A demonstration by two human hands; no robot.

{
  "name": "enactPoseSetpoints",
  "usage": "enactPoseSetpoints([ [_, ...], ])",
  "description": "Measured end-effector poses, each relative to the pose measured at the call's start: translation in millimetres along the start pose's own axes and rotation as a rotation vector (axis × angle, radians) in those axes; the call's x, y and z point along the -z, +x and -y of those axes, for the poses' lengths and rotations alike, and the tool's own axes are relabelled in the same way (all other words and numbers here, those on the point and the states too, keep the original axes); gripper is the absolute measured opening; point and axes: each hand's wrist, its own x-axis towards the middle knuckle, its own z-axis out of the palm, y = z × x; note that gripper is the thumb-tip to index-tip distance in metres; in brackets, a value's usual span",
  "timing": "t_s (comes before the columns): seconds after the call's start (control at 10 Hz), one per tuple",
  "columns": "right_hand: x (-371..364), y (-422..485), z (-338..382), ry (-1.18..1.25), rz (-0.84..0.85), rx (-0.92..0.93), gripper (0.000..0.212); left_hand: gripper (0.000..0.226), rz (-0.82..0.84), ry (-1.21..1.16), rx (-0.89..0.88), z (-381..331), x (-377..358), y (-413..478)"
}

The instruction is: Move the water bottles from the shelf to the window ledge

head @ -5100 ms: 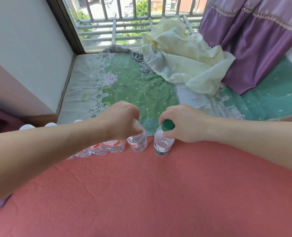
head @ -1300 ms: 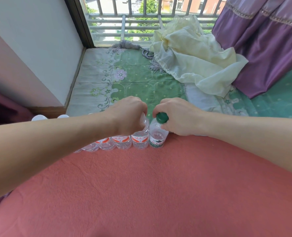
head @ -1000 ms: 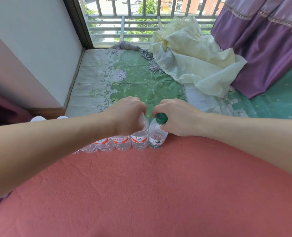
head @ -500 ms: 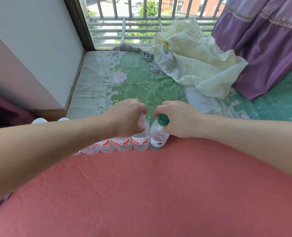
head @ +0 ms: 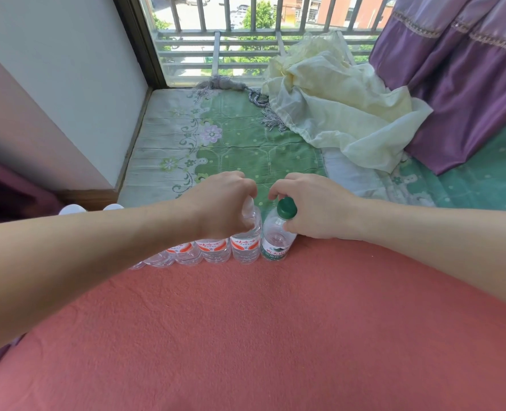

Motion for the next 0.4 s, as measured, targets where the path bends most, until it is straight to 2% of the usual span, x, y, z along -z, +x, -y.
enactPoseSetpoints([
  [0.2, 2.1, -1.0, -0.3, 0.003, 0.016, -0.005, 0.055, 0.047, 0.005, 0.04, 0.004, 0.4, 2.1, -1.7],
  [0.4, 1.4, -2.6, -1.9, 0.009, 0.015, -0.022, 0.064, 0.066, 0.022, 0.05, 0.042, 3.1, 0.8, -3.6],
])
